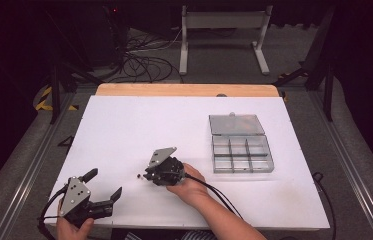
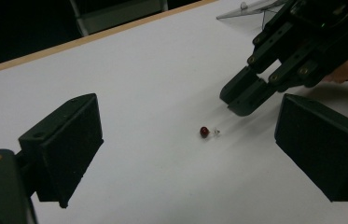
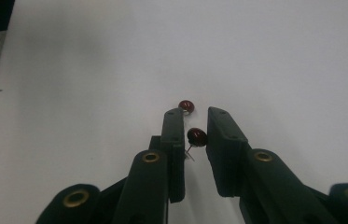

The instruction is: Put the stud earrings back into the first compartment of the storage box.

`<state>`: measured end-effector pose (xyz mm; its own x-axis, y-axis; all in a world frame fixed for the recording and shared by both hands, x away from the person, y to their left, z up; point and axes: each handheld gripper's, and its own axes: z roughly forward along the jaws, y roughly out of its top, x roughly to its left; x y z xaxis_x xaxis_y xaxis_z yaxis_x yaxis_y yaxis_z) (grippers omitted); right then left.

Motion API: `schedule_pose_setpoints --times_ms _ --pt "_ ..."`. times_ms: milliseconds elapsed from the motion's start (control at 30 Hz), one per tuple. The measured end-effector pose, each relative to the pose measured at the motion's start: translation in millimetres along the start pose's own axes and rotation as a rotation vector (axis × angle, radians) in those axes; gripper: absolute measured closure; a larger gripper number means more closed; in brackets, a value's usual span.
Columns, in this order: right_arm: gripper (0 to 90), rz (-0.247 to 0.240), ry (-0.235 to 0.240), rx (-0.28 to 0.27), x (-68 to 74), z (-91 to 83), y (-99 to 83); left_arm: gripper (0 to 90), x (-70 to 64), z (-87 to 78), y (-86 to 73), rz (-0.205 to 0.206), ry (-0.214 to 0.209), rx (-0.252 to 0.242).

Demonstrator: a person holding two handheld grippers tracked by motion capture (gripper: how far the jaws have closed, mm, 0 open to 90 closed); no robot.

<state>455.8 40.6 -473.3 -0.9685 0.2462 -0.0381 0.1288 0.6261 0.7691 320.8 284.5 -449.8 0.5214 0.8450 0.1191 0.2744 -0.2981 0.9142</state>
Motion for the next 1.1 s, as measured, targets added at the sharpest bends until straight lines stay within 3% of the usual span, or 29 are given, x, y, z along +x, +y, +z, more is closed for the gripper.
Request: schedule_pose_setpoints --times_ms 267,533,1100 --pt "77.4 0.0 -0.039 -0.031 -3.4 -39.9 1.9 8.0 -0.8 0.7 0.3 0.006 0.002 0.004" --pt "77.4 0.02 -0.071 -0.043 -9.9 -64.2 -3.9 8.0 -0.6 0.5 0.5 0.008 0.005 0.003" --pt "77.4 0.111 -0.162 -0.071 -35.1 -121.7 -33.1 8.0 -1.8 1.4 0.4 0.002 0.004 0.006"
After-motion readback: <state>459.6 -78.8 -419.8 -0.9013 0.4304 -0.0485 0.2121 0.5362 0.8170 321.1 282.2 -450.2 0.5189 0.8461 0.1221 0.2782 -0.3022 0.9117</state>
